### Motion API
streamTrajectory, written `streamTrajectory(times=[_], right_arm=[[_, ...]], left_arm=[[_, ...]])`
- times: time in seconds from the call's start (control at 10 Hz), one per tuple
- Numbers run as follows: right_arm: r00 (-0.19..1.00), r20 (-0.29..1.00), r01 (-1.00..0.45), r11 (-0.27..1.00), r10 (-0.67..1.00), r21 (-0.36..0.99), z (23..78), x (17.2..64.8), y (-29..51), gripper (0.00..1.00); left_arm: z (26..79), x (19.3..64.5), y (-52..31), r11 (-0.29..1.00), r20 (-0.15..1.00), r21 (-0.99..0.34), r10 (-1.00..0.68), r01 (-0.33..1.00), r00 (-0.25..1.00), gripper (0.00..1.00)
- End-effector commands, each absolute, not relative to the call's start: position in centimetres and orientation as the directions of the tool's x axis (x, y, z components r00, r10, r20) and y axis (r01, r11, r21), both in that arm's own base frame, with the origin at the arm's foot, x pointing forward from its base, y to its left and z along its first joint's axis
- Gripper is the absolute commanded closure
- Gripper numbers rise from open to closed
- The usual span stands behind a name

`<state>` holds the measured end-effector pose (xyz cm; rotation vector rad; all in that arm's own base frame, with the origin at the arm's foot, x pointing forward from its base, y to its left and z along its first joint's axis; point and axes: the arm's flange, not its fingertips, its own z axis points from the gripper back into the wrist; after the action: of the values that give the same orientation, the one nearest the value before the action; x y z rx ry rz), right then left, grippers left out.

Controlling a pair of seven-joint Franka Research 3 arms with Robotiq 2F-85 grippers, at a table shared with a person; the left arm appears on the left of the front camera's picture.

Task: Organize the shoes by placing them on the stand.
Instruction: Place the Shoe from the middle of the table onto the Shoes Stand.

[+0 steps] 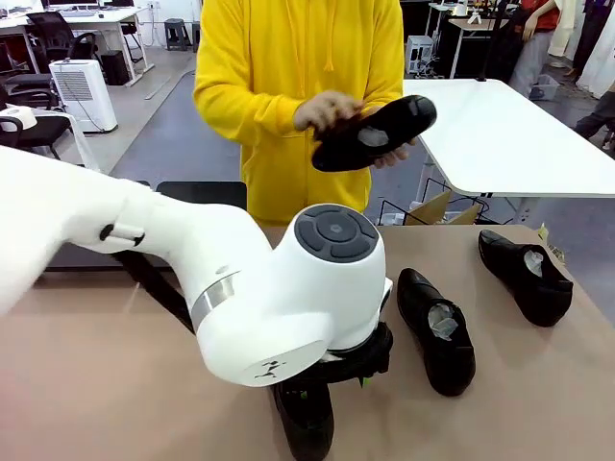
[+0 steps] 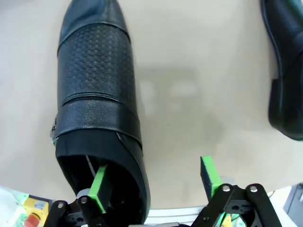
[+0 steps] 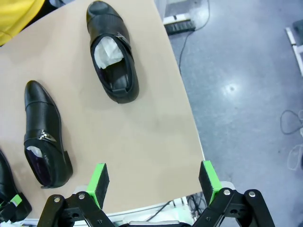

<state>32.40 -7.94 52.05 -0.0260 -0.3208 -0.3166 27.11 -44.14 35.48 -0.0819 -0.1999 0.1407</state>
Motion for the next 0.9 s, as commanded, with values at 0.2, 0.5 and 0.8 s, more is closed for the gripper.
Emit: streamTrajectory(times=[0.2,0.5,0.8], right_arm=[[0.898,0.315,0.315,0.949,-0.308,0.029,51.55,31.96,-7.79,0.0],[0.898,0.315,0.315,0.949,-0.308,0.029,51.55,31.96,-7.79,0.0],[0.898,0.315,0.315,0.949,-0.308,0.029,51.55,31.96,-7.79,0.0]], left_arm=[[34.08,28.04,-45.49,0.979,0.22,-0.037,0.206,-0.203,0.954,0.35],[34.11,28.14,-45.14,0.979,0.212,-0.025,0.205,-0.204,0.956,0.65],[34.37,28.16,-44.98,0.982,0.214,-0.015,0.187,-0.189,0.959,1.0]])
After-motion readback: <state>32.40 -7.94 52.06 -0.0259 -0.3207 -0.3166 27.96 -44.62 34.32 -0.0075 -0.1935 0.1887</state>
